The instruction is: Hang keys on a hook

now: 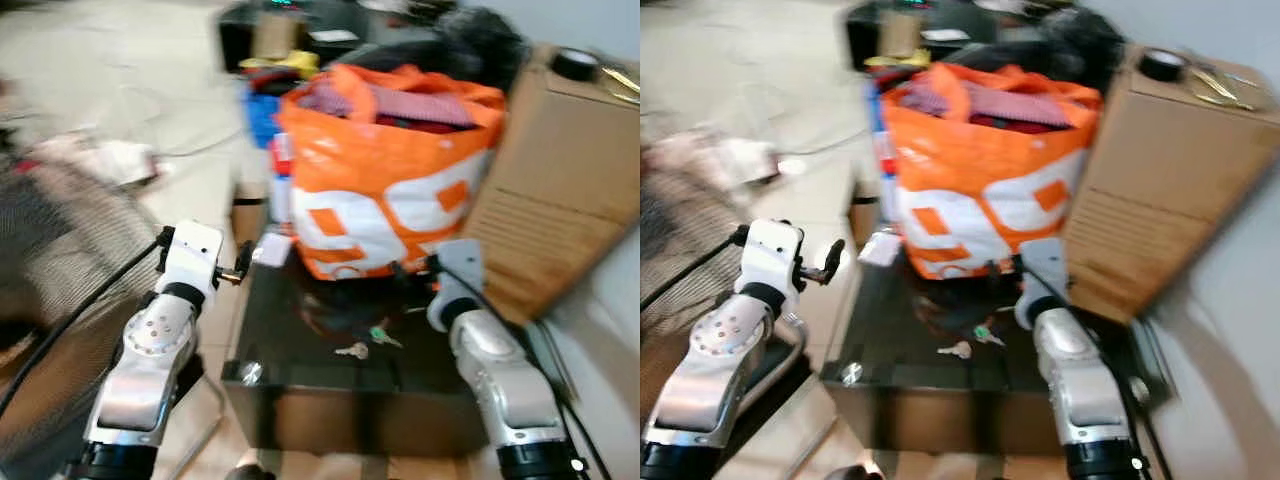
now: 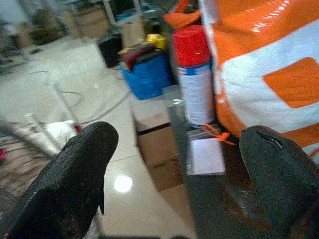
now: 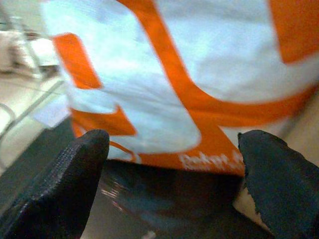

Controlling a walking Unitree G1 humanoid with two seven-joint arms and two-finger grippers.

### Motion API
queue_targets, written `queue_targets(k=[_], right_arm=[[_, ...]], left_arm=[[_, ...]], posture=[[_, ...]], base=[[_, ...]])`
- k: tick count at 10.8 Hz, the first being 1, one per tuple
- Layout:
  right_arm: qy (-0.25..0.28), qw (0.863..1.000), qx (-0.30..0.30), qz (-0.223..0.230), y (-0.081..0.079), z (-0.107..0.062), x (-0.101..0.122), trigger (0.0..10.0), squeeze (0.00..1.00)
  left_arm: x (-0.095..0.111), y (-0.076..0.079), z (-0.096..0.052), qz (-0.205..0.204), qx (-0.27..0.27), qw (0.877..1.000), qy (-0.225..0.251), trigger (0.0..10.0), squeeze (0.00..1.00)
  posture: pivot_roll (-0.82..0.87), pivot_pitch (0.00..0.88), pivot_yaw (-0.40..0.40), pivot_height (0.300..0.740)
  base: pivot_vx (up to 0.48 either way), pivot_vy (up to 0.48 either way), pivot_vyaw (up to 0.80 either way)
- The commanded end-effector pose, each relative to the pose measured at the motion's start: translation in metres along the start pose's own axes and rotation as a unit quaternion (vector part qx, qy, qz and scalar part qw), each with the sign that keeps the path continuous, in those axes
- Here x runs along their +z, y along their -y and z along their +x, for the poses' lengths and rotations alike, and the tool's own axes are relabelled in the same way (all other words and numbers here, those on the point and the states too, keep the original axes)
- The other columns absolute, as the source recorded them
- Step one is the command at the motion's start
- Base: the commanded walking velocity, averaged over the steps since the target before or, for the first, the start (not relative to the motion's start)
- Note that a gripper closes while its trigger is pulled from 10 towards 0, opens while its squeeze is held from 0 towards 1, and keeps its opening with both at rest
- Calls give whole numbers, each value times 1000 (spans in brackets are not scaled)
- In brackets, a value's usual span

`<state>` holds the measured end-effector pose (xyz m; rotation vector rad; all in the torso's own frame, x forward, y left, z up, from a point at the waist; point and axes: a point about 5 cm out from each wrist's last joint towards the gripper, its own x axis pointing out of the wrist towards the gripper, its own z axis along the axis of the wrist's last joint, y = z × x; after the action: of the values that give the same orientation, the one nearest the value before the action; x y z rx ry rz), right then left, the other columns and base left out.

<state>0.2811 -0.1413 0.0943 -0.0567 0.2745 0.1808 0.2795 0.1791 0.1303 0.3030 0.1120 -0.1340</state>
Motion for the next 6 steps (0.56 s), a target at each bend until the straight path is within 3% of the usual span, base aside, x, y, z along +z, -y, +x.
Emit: queue_targets(k=[1,3,6], right_arm=[[12,1000,-5,-12,7,-3,4,10000,1000],[7,1000,3,2,11,-2,2,10000,1000],[-47,996,68,-21,3,6,-13,10000,1000]], left_arm=[[3,4,2,-1,-10,1000,7,10000,0],[-1,2,0,5,-7,1000,6,10000,0],[-7,2,-10,8,-34,999,-4,10000,0]], posture=[[-37,0,5,740],[-23,0,-6,740],[11,0,-32,740]], base=[[0,-480,800],[0,0,0],[0,0,0]])
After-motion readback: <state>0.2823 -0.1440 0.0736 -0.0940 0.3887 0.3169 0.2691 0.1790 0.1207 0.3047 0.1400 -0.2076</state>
